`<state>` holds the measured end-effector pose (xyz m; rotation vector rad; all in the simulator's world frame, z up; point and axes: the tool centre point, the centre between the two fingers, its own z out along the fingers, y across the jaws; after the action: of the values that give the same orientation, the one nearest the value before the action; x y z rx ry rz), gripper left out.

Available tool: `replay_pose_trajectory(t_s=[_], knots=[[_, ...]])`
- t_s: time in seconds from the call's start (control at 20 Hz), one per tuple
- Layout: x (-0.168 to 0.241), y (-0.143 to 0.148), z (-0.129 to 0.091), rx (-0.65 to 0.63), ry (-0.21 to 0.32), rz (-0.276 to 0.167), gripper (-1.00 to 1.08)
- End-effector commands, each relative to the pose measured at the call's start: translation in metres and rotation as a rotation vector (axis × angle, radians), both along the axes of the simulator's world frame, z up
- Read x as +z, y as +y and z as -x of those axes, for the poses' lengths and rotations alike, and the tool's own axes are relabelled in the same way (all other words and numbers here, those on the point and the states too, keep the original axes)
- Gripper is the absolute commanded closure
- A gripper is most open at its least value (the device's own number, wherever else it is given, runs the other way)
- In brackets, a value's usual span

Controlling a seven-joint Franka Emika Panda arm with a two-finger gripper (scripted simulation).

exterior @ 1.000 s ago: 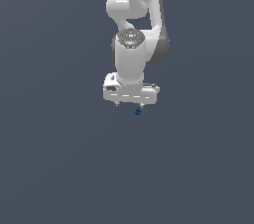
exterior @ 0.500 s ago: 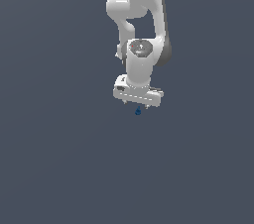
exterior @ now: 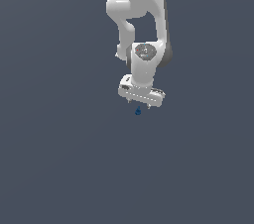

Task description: Pick up the object and move it to a goal position.

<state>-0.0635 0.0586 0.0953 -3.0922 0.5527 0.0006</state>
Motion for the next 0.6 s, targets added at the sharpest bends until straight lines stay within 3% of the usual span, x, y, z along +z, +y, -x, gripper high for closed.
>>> replay_pose_trajectory(t_s=[0.0, 0.55], knots=[[-0.002, 0.001, 0.003, -0.011, 0.000, 0.000, -0.92], [-0.024, 0.001, 0.003, -0.011, 0.000, 0.000, -0.92]])
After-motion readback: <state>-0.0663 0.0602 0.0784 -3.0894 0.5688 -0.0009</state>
